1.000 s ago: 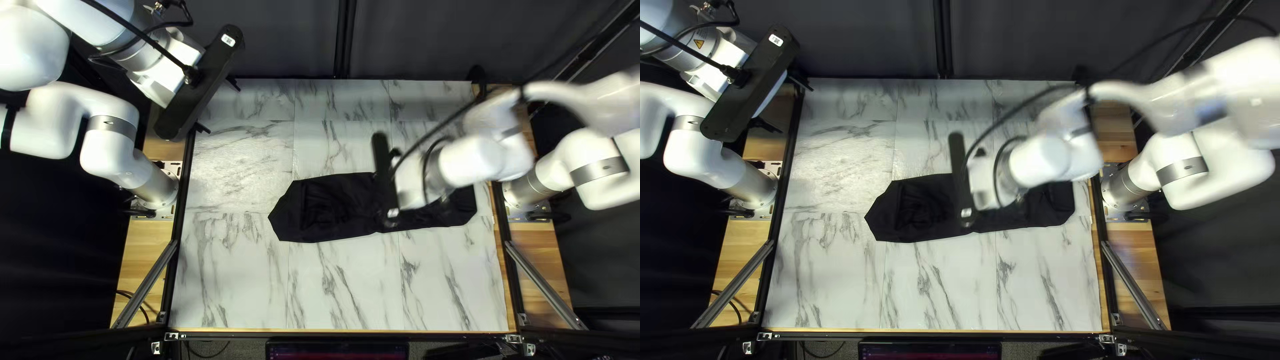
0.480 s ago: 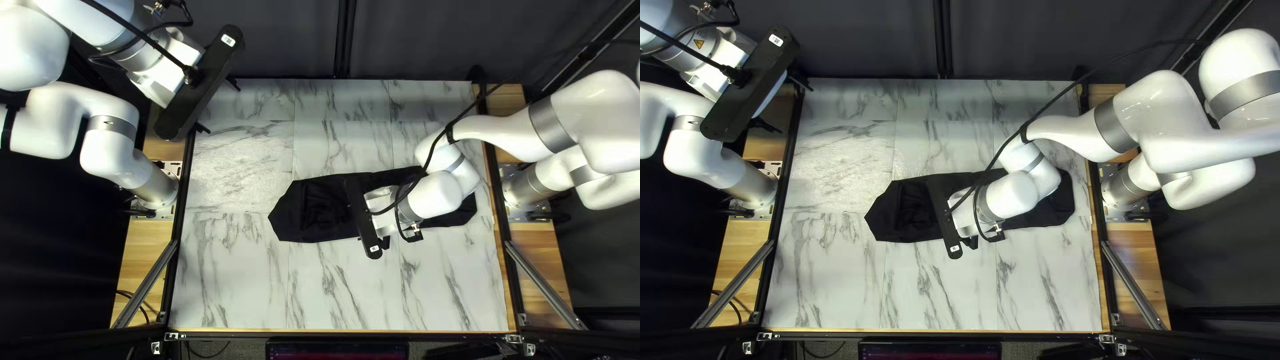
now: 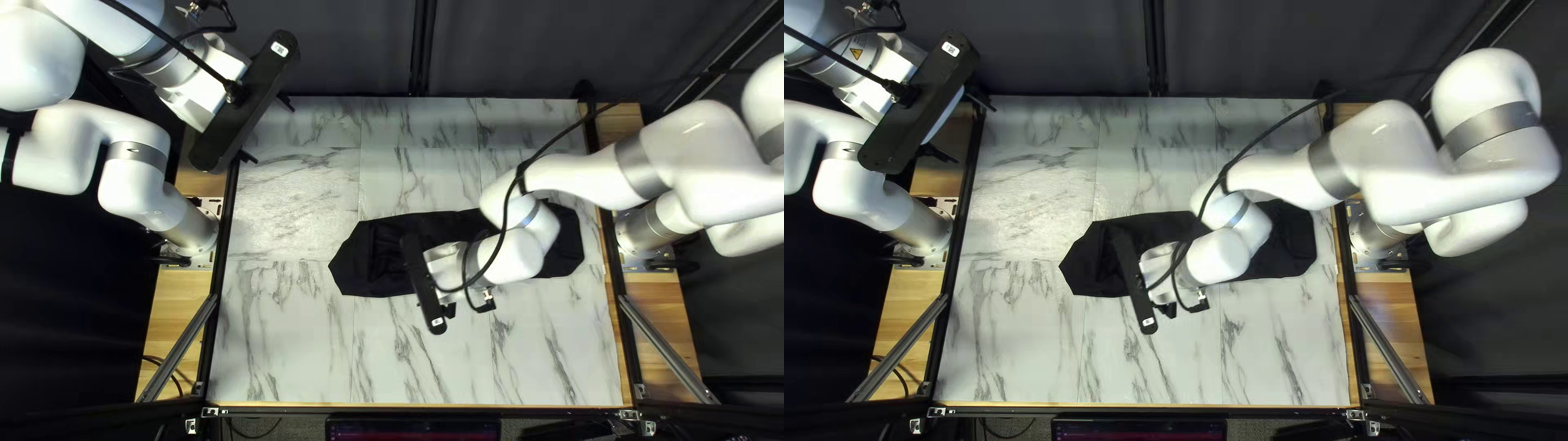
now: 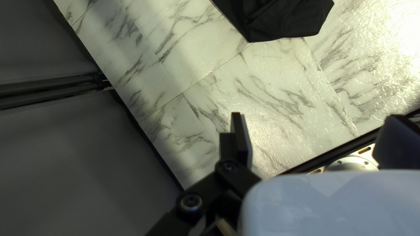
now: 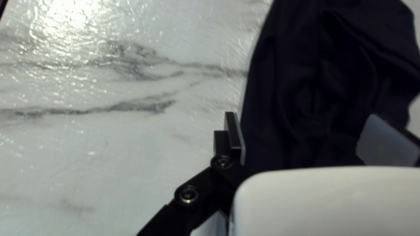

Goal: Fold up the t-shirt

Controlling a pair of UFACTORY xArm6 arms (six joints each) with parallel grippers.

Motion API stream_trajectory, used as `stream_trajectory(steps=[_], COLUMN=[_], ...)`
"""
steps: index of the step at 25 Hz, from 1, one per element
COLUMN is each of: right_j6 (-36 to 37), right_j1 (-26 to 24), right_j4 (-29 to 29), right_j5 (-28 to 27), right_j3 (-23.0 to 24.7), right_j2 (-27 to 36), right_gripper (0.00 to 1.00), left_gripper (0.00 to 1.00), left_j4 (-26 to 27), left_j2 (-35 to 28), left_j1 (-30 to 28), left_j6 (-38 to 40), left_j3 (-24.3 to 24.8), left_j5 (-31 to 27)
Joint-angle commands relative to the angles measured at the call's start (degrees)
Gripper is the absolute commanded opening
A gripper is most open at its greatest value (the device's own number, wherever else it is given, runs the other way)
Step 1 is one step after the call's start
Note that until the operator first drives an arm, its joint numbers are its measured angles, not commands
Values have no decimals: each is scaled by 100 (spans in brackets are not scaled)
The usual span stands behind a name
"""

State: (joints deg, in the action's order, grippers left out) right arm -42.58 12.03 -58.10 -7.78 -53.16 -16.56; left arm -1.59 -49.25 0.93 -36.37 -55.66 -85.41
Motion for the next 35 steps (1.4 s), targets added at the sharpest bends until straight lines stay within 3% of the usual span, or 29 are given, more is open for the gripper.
stream_trajectory(steps=[1, 5, 7, 14, 19, 22, 24, 26, 27, 28, 35], right_j6=[-708, -1417, -1326, -182, 720, 1619, 2210, 3425, 3466, 3027, 2225], right_j1=[-259, -471, -539, -814, -816, -681, -564, -284, -242, -228, -378], right_j4=[-1035, -1959, -1950, -1085, -152, 848, 1538, 2979, 3050, 2615, 1691], right_j5=[466, 748, 829, 1148, 1315, 1352, 1369, 1363, 1343, 1285, 1304], right_j3=[-402, -804, -966, -1054, -949, -883, -818, -699, -709, -797, -808], right_j2=[-387, -735, -913, -1274, -1426, -1512, -1526, -1496, -1492, -1504, -1452], right_gripper=[100, 100, 100, 100, 100, 100, 100, 100, 100, 100, 100], left_gripper=[100, 100, 100, 100, 100, 100, 100, 100, 100, 100, 100], left_j4=[0, 0, 0, 0, 0, 0, 0, 0, 0, 0, 0], left_j2=[0, 0, 0, 0, 0, 0, 0, 0, 0, 0, 0], left_j1=[0, 0, 0, 0, 0, 0, 0, 0, 0, 0, 0], left_j6=[0, 0, 0, 0, 0, 0, 0, 0, 0, 0, 0], left_j3=[0, 0, 0, 0, 0, 0, 0, 0, 0, 0, 0], left_j5=[0, 0, 0, 0, 0, 0, 0, 0, 0, 0, 0])
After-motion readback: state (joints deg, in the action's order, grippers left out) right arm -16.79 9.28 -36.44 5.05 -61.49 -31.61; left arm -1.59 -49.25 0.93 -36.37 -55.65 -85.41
